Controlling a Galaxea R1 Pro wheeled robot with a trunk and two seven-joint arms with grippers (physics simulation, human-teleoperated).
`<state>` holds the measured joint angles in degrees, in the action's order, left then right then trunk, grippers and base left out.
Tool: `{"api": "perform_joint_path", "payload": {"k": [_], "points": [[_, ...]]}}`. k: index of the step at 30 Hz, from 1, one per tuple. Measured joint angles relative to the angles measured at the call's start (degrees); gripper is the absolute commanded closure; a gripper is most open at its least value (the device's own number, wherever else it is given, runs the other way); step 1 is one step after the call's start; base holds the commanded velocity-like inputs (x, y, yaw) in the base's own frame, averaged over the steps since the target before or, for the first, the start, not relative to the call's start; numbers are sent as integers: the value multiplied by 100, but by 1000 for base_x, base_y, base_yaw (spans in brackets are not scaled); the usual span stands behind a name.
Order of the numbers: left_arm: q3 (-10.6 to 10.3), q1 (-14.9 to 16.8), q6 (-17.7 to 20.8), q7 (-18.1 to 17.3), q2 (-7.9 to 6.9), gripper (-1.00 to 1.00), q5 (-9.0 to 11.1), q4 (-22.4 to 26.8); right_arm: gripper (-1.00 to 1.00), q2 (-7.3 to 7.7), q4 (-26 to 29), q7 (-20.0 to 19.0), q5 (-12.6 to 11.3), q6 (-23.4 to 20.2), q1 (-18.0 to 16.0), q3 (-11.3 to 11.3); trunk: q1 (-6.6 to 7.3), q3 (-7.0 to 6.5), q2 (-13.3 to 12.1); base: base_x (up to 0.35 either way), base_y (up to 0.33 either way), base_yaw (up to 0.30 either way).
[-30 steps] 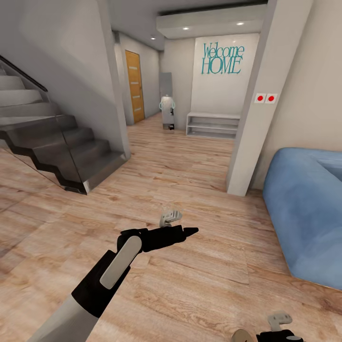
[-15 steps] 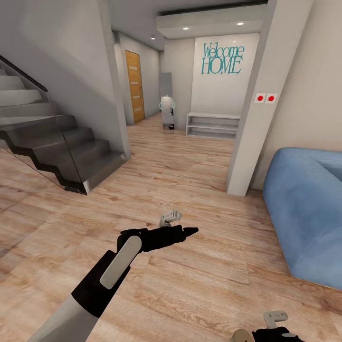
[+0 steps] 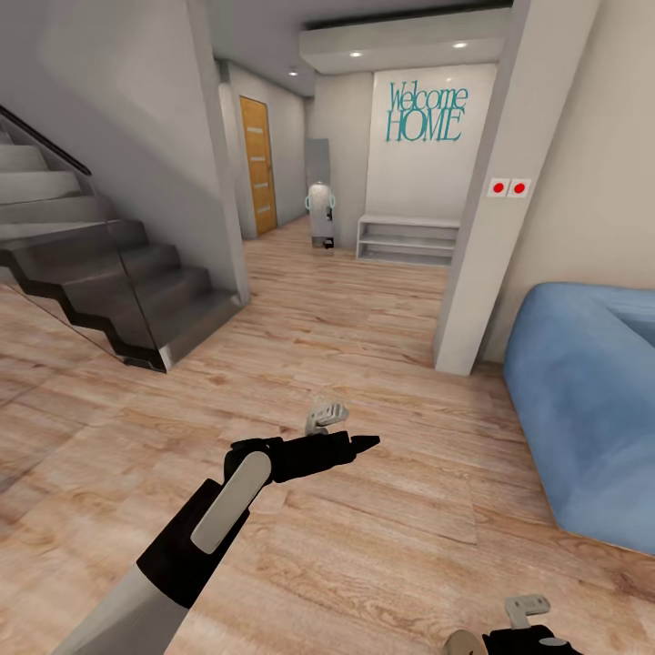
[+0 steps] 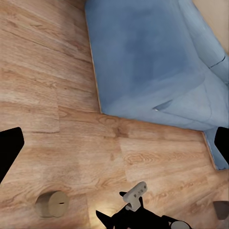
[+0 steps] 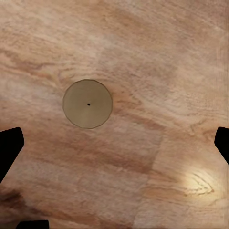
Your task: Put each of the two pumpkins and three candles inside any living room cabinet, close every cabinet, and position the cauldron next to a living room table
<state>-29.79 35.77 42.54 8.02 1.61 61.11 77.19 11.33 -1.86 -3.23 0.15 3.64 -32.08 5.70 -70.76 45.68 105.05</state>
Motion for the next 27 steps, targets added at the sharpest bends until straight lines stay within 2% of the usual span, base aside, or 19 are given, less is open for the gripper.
{"api": "perform_joint_path", "payload": {"k": [18,27], "points": [[0,0,0,-1,6,-100,2,-31,-100,-1,2,-10,-18,-40,-13,-2,-395,323,722,0,0,0],[0,0,-3,2,6,-100,-5,-45,-100,26,12,-15,-11,-251,-131,-8,-593,485,1083,0,0,0]]}}
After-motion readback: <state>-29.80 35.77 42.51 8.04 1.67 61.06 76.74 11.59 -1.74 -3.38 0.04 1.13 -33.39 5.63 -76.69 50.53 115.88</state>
